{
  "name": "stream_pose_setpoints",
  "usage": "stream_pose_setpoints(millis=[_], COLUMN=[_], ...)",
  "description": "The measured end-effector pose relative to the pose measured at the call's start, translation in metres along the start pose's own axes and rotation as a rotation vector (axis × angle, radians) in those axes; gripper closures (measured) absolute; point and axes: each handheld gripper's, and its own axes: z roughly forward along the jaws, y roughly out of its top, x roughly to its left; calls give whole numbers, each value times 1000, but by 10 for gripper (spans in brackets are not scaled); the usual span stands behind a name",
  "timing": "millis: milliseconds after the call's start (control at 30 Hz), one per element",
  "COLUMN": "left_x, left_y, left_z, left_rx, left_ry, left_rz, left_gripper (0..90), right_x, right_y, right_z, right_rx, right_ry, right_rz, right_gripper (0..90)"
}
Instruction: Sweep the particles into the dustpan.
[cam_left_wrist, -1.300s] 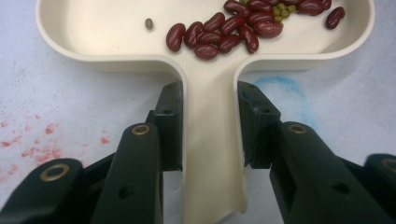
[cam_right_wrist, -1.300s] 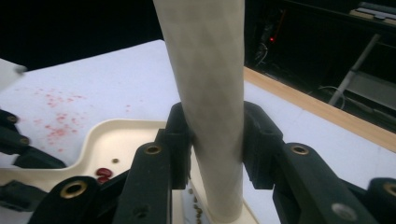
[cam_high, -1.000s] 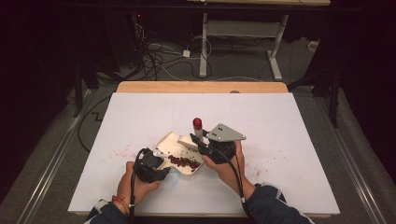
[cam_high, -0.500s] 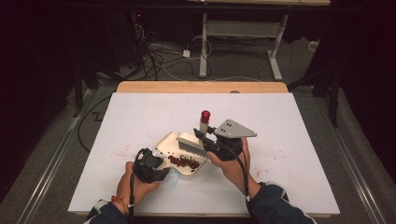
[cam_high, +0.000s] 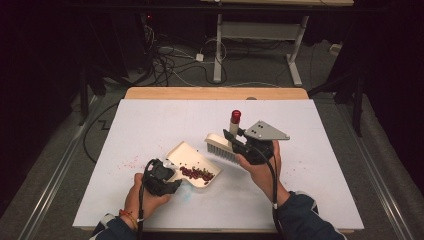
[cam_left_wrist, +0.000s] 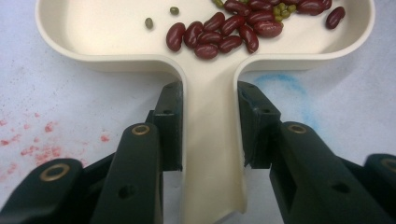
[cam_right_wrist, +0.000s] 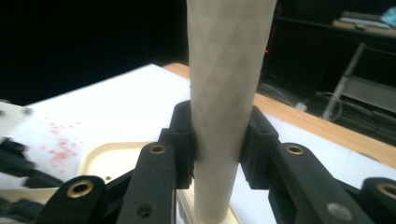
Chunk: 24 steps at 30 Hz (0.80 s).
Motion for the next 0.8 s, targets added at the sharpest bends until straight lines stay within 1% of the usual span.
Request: stream_pose_setpoints(millis=[133,167,233,267,333,400,467,500,567,633,700,767,800], left_x=[1,1,1,2,2,2,3,3,4,4,4,5,5], left_y=[0,0,0,0,0,-1,-1,-2,-2,-3,-4,-4,-4], left_z=[0,1,1,1,2,2,2,2,2,1,0,-1,-1], left_rx=[3,2,2,2,3,2,0,-1,2,1,0,-1,0], left_ry=[-4,-6,-9,-10,-11,-14,-16,-16,-15,-16,-10,-9,-10], left_rz=[-1,-2,-5,-7,-8,-9,-11,-10,-8,-10,-14,-16,-18], left_gripper=[641,641,641,641,641,641,641,641,641,641,641,641,641], right_x=[-5,-5,-2,0,5,10,18,22,31,34,33,30,28], right_y=[-6,-7,-9,-9,-11,-11,-11,-11,-11,-10,-7,-4,-3], right_z=[12,16,26,31,41,49,52,52,50,48,44,40,38], right_rx=[6,1,-5,-10,-17,-13,-14,-16,-11,-11,-15,-20,-21], right_ry=[-26,-27,-43,-40,-36,-15,40,73,97,121,136,158,155], right_rz=[16,9,-7,-21,-26,-39,-36,-55,-79,-77,-72,-36,-23], right_gripper=[700,699,700,700,700,700,697,698,697,699,700,700,700])
